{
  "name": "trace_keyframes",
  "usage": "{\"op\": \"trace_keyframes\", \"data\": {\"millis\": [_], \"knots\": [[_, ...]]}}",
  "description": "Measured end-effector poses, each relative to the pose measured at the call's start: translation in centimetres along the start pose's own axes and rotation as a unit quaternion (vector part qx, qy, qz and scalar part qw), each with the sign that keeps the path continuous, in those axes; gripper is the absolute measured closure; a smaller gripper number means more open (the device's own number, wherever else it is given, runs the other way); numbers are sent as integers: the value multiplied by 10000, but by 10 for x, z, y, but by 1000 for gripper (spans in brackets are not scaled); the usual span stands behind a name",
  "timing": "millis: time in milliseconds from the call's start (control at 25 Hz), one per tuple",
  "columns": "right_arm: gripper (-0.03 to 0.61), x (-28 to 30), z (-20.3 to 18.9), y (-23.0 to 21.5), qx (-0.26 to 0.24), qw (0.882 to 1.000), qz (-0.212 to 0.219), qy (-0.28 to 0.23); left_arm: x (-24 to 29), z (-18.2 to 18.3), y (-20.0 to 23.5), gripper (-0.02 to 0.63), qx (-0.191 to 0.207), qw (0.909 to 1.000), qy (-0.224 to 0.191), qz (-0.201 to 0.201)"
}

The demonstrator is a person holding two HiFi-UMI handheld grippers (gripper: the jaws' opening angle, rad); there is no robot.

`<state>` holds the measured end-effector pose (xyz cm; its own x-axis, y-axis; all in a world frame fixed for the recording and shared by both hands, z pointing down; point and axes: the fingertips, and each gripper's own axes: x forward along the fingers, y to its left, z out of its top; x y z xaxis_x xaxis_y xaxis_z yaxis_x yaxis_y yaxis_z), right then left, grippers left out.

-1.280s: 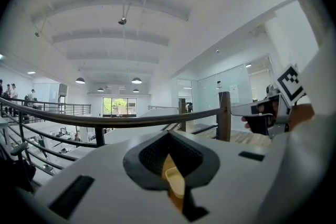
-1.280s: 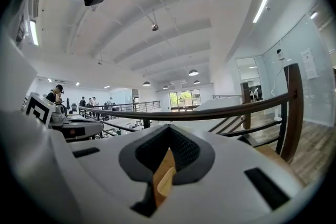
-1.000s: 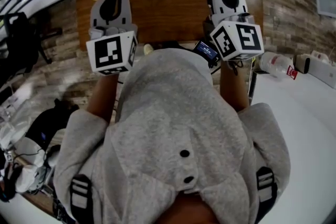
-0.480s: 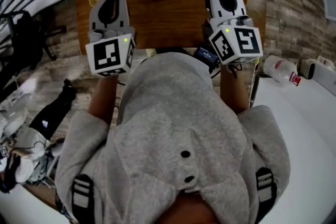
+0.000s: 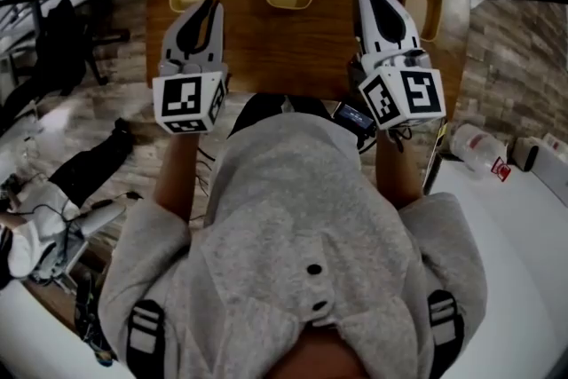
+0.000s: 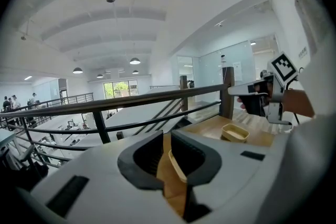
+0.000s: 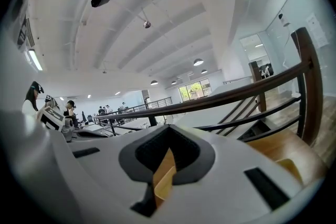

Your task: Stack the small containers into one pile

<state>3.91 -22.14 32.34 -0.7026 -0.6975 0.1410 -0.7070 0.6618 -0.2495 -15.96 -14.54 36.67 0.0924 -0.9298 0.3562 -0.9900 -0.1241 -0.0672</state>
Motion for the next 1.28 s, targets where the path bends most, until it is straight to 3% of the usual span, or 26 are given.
{"op": "trace_keyframes", "data": {"millis": [320, 760, 920, 1120, 1280], "knots": [[569, 12, -11, 23, -191, 9997, -136, 96, 3, -42, 33, 554, 113, 9990, 409, -163], [569, 23, -10, 44, -424, 9981, -403, 189, 21, -71, 69, 554, 364, 9971, 554, -373], [569, 25, -7, 47, -478, 9977, -440, 189, 28, -87, 72, 528, 721, 9931, 732, -565], [569, 37, -4, 53, -542, 9973, -453, 219, 38, -113, 82, 505, 710, 9882, 1081, -818], [569, 44, -6, 57, -647, 9963, -491, 286, 48, -142, 92, 494, 949, 9806, 1465, -895]]}}
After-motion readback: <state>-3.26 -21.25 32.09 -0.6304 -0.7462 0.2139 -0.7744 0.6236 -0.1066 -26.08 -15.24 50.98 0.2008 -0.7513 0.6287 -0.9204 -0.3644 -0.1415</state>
